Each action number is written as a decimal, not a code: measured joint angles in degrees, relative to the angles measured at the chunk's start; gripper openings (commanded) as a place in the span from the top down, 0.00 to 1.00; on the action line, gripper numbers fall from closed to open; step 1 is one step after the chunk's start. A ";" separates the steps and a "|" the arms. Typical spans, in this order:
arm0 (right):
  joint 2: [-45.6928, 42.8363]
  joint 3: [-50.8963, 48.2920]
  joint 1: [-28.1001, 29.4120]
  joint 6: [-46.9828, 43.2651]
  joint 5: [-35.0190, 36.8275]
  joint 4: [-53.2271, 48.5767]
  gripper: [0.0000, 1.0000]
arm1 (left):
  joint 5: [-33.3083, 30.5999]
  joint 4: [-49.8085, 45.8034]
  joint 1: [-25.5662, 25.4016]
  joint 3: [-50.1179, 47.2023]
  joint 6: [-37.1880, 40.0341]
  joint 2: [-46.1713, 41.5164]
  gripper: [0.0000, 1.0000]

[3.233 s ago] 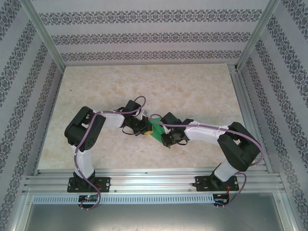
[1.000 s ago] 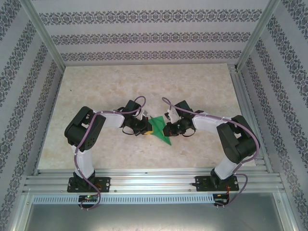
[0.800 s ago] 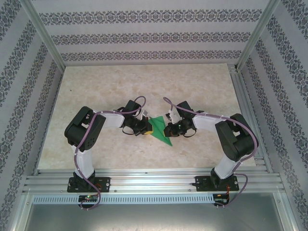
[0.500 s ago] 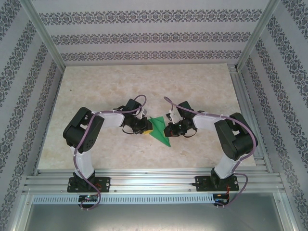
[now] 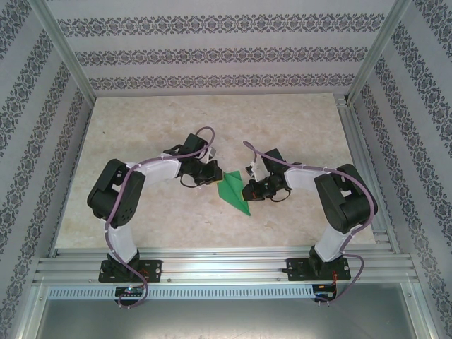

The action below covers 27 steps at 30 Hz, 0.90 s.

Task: Fold a paper plane with a square sheet of paper (fold left side to right side)
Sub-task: Fourth fold the wing at the center of the table.

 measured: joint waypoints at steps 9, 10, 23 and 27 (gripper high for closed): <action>0.24 0.00 0.00 0.02 -0.26 0.02 0.93 | 1.77 1.20 -4.11 6.05 0.00 4.39 0.91; 0.28 0.00 0.00 0.02 -0.28 0.02 0.93 | 1.97 1.22 -4.48 6.36 0.02 4.92 0.91; 1.53 0.02 -0.37 0.17 -0.57 0.20 0.93 | 2.62 1.20 -5.88 6.78 0.00 8.15 0.92; 1.84 0.02 -0.61 0.17 -0.72 0.17 0.93 | 2.60 1.20 -5.90 6.78 0.02 8.39 0.92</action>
